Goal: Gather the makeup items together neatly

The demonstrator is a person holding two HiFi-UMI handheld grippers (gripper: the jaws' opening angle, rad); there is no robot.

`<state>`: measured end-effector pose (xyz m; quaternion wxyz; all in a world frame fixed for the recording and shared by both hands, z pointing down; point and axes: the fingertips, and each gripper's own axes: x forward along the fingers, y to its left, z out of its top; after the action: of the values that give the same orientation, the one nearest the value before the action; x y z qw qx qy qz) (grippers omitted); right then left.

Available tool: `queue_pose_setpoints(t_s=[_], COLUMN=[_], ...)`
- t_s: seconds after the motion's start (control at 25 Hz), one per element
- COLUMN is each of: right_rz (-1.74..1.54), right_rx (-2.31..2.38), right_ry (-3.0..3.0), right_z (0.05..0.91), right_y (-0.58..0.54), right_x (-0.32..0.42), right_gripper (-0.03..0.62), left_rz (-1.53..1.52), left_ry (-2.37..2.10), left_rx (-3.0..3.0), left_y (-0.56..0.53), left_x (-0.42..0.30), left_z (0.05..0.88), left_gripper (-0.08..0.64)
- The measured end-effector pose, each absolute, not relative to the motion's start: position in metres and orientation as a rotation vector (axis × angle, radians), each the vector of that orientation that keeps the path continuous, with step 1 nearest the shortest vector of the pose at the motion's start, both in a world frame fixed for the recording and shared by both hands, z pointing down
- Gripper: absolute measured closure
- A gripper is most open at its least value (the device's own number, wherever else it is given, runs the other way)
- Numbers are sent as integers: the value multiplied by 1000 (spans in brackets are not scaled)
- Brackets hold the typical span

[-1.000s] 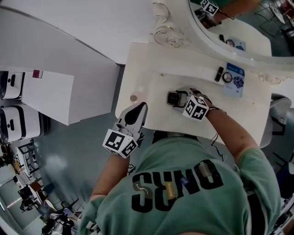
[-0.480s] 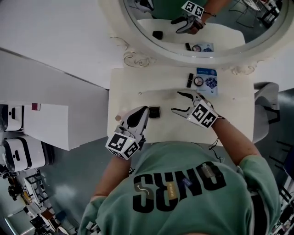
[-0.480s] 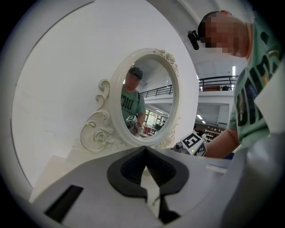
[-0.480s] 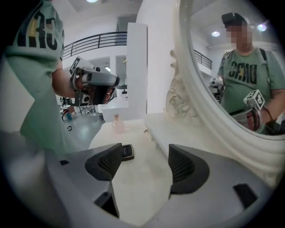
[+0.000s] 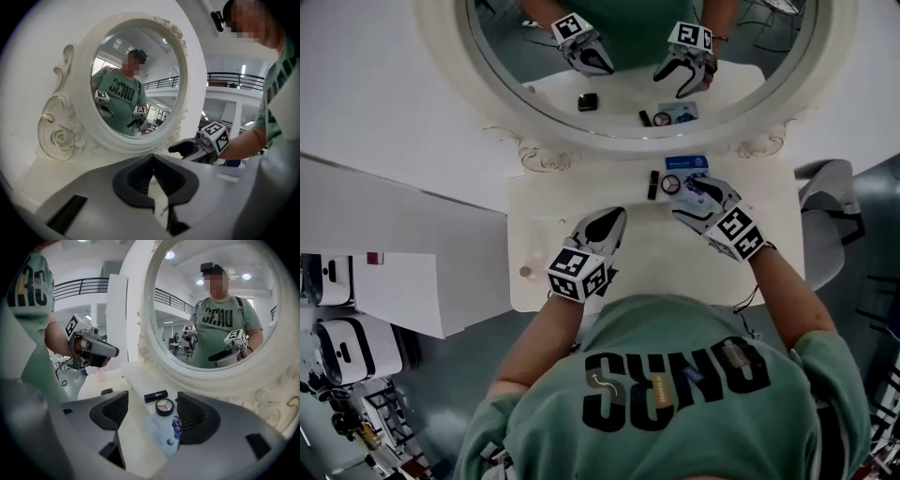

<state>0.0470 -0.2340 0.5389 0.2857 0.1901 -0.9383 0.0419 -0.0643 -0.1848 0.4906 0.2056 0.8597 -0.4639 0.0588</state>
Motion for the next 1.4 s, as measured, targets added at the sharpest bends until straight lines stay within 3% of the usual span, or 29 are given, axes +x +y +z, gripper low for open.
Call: queue_pose_setpoints(t_s=[0.28, 0.44, 0.64, 0.84, 0.96, 1.4], right_rz=[151, 190, 187, 176, 167, 109], right_rx=[611, 648, 617, 566, 538, 365], right_ry=[-2493, -2479, -2475, -2479, -2483, -2541], right_z=[539, 548, 555, 558, 557, 544], right_y=[-236, -240, -244, -250, -251, -251], right_x=[122, 157, 175, 185, 188, 159], right_gripper=[272, 272, 272, 272, 272, 272], left_rz=[395, 518, 624, 697, 711, 519], left_ry=[-1282, -1303, -1366, -1457, -1510, -1630], left_rx=[2219, 2136, 2010, 1892, 1867, 1785], left_y=[-240, -254, -259, -262, -264, -216], left_x=[-24, -8, -4, -11, -17, -37], left_z=[556, 586, 613, 632, 631, 603], left_gripper=[547, 444, 399, 401, 448, 466])
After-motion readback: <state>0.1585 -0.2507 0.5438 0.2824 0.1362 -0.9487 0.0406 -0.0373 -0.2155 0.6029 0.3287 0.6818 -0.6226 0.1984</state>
